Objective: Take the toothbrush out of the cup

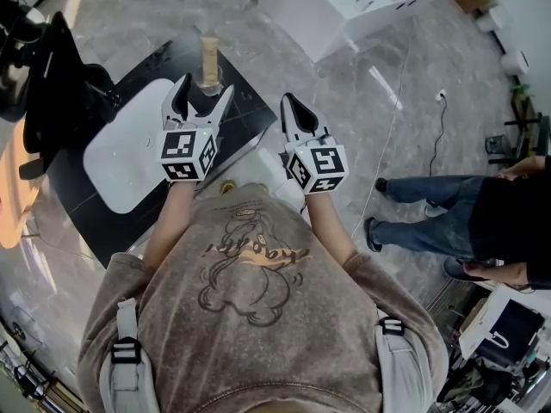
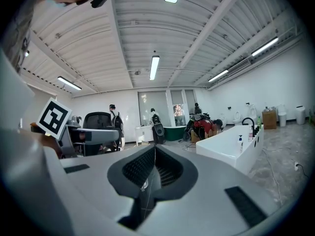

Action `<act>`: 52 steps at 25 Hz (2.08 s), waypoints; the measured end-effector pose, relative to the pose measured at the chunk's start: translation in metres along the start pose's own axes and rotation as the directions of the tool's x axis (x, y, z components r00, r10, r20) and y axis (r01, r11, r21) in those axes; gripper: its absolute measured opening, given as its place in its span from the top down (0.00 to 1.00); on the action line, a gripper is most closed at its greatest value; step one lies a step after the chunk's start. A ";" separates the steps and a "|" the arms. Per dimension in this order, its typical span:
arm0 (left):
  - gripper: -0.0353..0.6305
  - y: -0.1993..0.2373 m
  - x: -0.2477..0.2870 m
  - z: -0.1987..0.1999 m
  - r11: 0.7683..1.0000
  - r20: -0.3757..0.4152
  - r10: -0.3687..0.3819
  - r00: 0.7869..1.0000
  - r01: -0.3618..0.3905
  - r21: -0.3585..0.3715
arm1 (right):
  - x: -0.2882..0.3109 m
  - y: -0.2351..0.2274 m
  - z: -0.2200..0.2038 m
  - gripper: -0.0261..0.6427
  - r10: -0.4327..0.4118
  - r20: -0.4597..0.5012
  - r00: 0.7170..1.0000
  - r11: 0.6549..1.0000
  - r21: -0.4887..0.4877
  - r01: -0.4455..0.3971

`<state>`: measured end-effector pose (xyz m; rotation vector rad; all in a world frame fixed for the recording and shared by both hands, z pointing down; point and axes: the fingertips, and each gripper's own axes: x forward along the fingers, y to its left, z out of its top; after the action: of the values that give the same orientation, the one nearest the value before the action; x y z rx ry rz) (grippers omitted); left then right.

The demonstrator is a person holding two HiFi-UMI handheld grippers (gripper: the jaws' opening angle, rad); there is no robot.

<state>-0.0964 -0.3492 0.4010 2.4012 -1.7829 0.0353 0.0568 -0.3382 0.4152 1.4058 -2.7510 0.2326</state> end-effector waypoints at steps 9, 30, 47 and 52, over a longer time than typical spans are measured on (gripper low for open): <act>0.39 0.014 0.019 -0.021 1.000 -0.062 0.029 0.998 -0.029 -0.001 | 0.002 -0.001 -0.001 0.93 0.004 0.000 1.000 1.000 0.002 -0.004; 0.40 0.082 0.124 -0.121 0.992 -0.322 0.118 0.939 -0.124 0.002 | 0.004 0.005 -0.011 0.93 0.023 -0.030 0.999 1.000 0.009 -0.022; 0.54 0.096 0.135 -0.145 0.993 -0.408 0.117 0.906 -0.108 0.047 | 0.005 -0.006 -0.014 0.93 0.016 -0.048 0.999 1.000 -0.003 -0.016; 0.67 0.101 0.134 -0.146 0.990 -0.411 0.140 0.901 -0.121 0.073 | 0.007 -0.007 -0.014 0.93 0.019 -0.054 0.998 1.000 -0.007 -0.020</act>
<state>-0.1433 -0.4854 0.5710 2.0892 -1.7423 0.5652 0.0583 -0.3454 0.4304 1.3511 -2.7203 0.2572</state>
